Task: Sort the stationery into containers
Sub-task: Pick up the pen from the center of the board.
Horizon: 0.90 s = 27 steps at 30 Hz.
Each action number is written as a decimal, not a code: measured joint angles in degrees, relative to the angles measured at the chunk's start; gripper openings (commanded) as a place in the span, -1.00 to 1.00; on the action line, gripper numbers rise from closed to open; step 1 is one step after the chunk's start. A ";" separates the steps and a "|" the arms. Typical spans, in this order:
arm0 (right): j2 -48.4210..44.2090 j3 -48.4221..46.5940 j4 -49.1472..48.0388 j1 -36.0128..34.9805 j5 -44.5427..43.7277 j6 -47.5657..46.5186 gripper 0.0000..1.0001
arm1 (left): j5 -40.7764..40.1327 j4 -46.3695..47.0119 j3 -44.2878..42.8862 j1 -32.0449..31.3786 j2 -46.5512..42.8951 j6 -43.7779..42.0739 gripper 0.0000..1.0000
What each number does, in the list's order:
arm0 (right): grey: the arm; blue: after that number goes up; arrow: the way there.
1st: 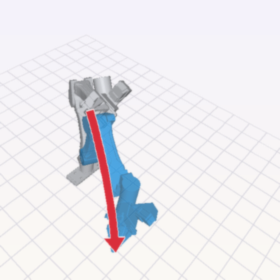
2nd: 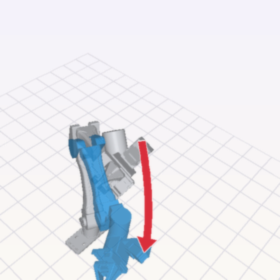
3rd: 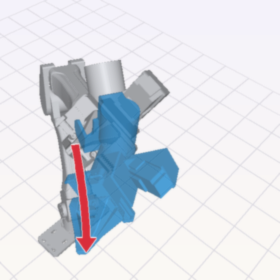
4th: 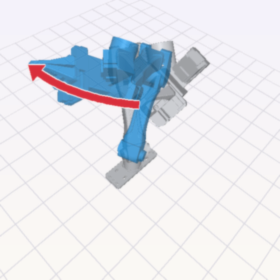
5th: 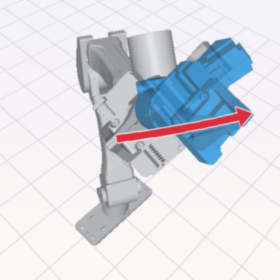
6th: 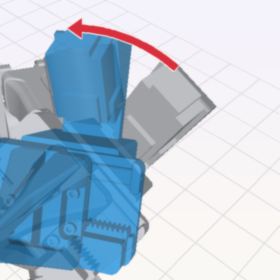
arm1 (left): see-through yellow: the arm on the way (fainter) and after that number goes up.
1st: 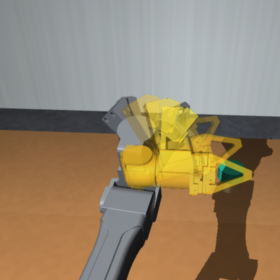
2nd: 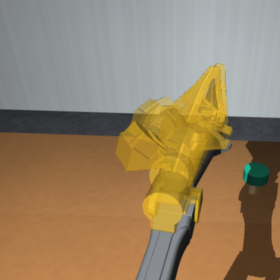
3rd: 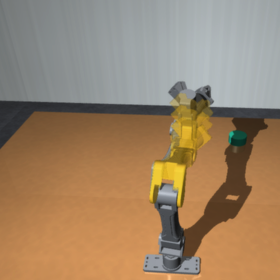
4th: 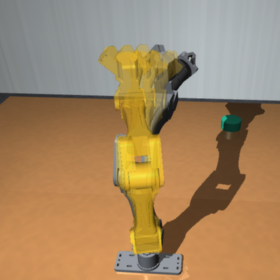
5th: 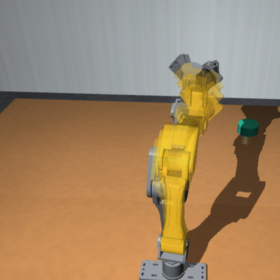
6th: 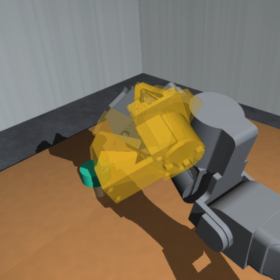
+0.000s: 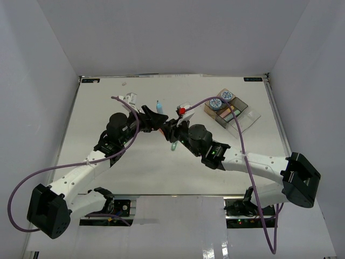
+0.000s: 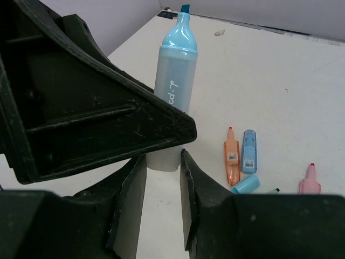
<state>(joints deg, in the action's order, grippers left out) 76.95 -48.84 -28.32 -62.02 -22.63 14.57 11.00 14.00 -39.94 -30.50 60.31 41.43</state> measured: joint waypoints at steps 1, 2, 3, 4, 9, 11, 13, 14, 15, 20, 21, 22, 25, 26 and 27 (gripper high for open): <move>0.00 0.00 -0.11 -0.02 -0.02 0.00 -0.60 | -0.15 0.26 0.00 -0.13 0.37 0.00 0.35; 0.00 0.00 -0.17 -0.04 -0.07 0.00 -0.60 | -0.22 0.31 0.00 -0.26 0.55 0.00 0.33; 0.00 0.00 -0.22 -0.04 -0.15 0.00 -0.60 | -0.37 0.46 0.00 -0.35 0.66 0.02 0.31; 0.00 0.00 -0.22 -0.07 -0.17 0.00 -0.60 | -0.46 0.72 0.00 -0.42 0.74 0.02 0.27; 0.02 0.00 -0.22 -0.35 -0.22 0.02 -0.60 | -0.76 1.73 0.00 -0.66 0.90 -0.02 0.18; 0.02 0.00 -0.22 -0.44 -0.22 0.02 -0.60 | -0.90 2.05 0.00 -0.70 0.90 -0.04 0.12; 0.02 0.00 -0.22 -0.61 -0.22 0.02 -0.60 | -0.98 2.51 0.00 -0.74 0.90 -0.04 0.10; 0.02 0.00 -0.22 -0.66 -0.20 0.04 -0.60 | -0.98 2.75 0.00 -0.74 0.90 -0.04 0.07; 0.02 0.00 -0.22 -0.66 -0.20 0.04 -0.60 | -0.98 2.89 0.00 -0.76 0.90 -0.04 0.00; 0.02 0.00 -0.24 -0.68 -0.22 0.07 -0.60 | -0.94 3.41 0.00 -0.76 1.18 0.13 -0.27; 0.02 0.00 -0.22 -0.70 -0.22 0.07 -0.59 | -0.92 3.50 0.00 -0.74 1.25 0.13 -0.35; 0.02 0.00 -0.22 -0.70 -0.24 0.07 -0.58 | -0.87 3.63 0.00 -0.76 1.27 0.11 -0.39; 0.02 0.00 -0.28 -0.70 -0.39 0.07 -0.41 | -0.68 3.91 0.00 -0.76 1.29 0.00 -0.52; 0.02 0.00 -0.28 -0.70 -0.42 0.07 -0.33 | -0.68 3.91 0.00 -0.76 1.27 -0.04 -0.56; 0.02 0.02 -0.31 -0.70 -0.42 0.07 -0.18 | -0.68 3.93 0.00 -0.76 1.27 -0.15 -0.59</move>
<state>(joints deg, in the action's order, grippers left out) 76.97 -48.82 -28.62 -62.72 -23.05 14.63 10.33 17.93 -39.94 -31.27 61.58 41.28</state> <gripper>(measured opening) 0.338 0.282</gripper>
